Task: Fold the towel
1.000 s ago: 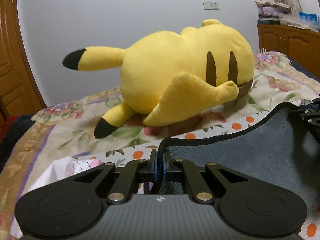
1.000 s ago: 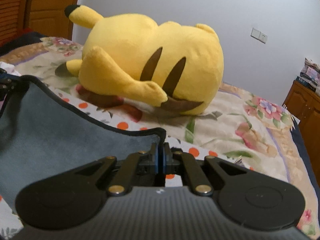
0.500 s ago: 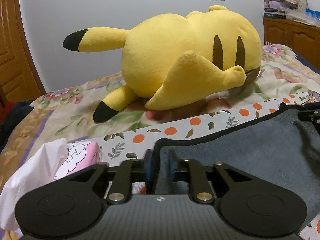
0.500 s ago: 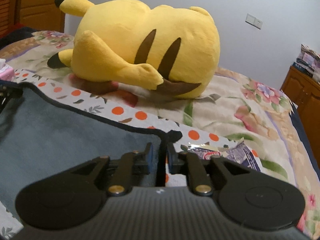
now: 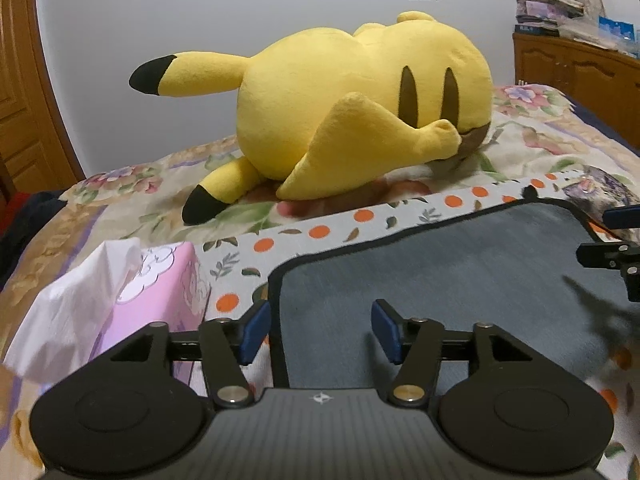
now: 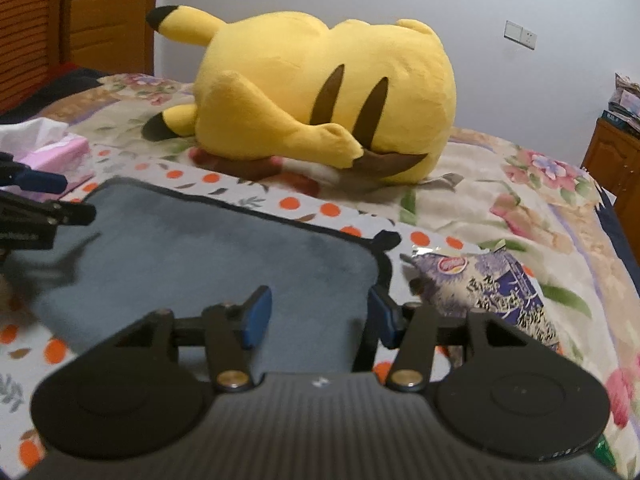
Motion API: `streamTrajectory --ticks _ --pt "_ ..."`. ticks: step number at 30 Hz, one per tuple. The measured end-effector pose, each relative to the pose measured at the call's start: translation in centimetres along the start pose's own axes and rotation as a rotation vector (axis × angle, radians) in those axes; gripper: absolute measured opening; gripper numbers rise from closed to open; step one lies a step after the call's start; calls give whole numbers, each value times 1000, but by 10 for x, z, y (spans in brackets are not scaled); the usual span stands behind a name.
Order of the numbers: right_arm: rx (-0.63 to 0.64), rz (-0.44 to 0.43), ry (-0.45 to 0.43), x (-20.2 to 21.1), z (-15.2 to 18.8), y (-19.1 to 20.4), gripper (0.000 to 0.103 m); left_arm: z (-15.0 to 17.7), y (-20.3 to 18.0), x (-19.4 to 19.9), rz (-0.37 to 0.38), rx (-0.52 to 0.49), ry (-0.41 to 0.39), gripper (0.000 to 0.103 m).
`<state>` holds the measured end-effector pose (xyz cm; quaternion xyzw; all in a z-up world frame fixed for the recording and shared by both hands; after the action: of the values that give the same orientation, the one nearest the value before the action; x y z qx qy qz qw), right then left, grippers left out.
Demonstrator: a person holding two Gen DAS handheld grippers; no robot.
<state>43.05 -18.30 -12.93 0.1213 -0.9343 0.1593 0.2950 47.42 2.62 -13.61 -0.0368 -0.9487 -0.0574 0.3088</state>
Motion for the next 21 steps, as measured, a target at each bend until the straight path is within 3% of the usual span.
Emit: streamTrajectory --ticks 14,21 --pt "-28 -47 -11 47 16 18 56 22 -8 47 24 -6 23 73" --pt "-35 -38 -30 74 19 18 68 30 -13 68 25 8 14 85"
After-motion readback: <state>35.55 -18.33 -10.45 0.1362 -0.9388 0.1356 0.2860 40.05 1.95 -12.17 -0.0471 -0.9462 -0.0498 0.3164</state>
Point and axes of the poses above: each gripper's, at about its wrist camera, not at the fingertips, and x roughly against the way its jaws point, y to its left, z to its underside, the point moved 3 cm from there along -x, roughly the way its jaws point, and after that the axes turned 7 degrees about x, right-handed, at the moved point
